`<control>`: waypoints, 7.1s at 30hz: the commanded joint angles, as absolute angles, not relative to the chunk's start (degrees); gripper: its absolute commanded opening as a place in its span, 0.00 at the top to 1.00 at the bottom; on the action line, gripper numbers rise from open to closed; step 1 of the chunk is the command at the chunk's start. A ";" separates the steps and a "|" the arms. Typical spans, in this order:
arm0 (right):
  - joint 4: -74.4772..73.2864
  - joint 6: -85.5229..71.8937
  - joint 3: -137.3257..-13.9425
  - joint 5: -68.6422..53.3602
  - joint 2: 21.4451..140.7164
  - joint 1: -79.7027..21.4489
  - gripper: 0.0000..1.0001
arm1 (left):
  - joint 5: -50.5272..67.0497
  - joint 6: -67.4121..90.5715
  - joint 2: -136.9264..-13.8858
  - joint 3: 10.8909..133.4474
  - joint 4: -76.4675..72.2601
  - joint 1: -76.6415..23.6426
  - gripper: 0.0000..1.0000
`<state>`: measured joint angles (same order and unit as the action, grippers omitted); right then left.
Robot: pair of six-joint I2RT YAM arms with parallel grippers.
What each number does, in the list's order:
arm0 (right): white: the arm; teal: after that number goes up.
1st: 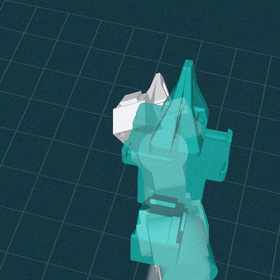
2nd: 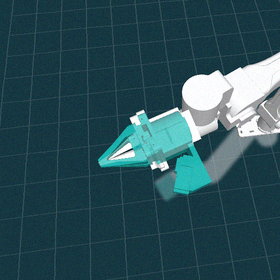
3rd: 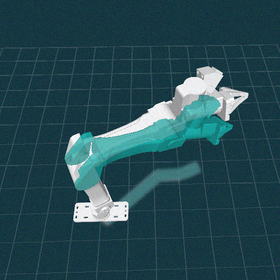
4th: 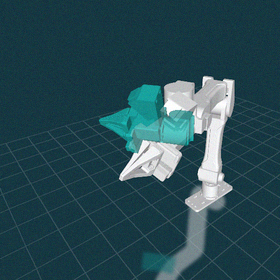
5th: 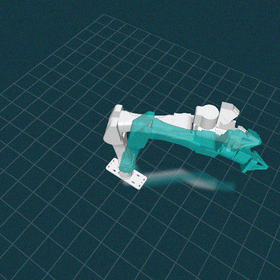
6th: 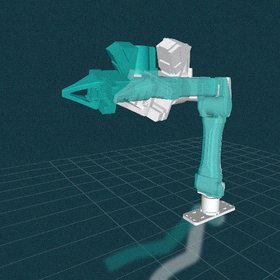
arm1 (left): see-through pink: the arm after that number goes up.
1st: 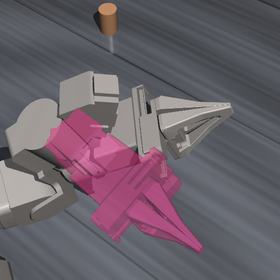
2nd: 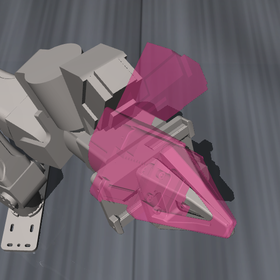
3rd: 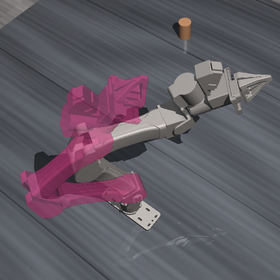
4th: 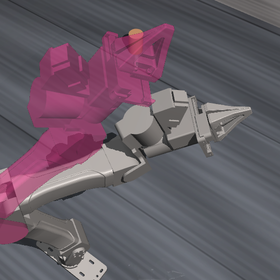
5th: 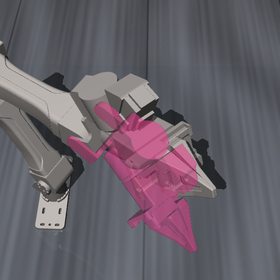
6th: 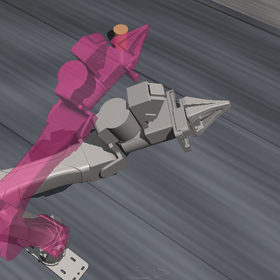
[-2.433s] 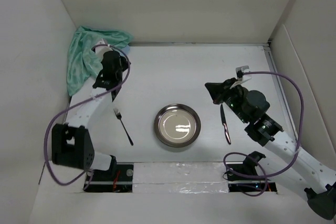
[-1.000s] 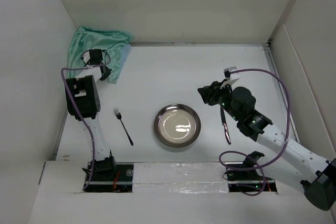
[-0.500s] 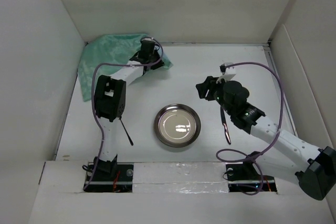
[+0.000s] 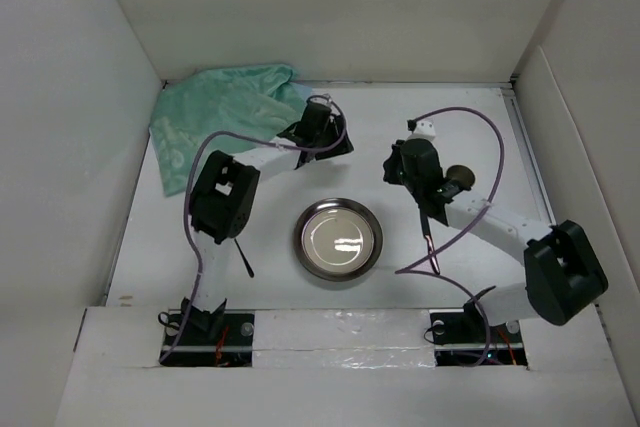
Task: Set the dinner table for one person
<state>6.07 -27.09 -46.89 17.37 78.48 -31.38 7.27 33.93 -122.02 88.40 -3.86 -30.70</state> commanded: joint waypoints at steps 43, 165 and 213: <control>21.27 -33.66 -61.96 -2.72 100.72 -26.81 0.34 | -20.57 66.01 -85.69 40.77 -2.02 16.79 0.43; -5.28 -16.17 -91.41 21.37 74.69 -24.80 1.00 | 21.62 42.29 -86.36 87.61 -4.05 9.24 1.00; 3.69 -27.68 -54.59 -3.17 92.20 -8.96 1.00 | 14.59 50.10 -82.45 31.04 -30.59 4.13 1.00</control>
<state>1.85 -27.70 -55.79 -5.76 95.26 -8.73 16.16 50.04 -86.19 32.60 -28.86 4.19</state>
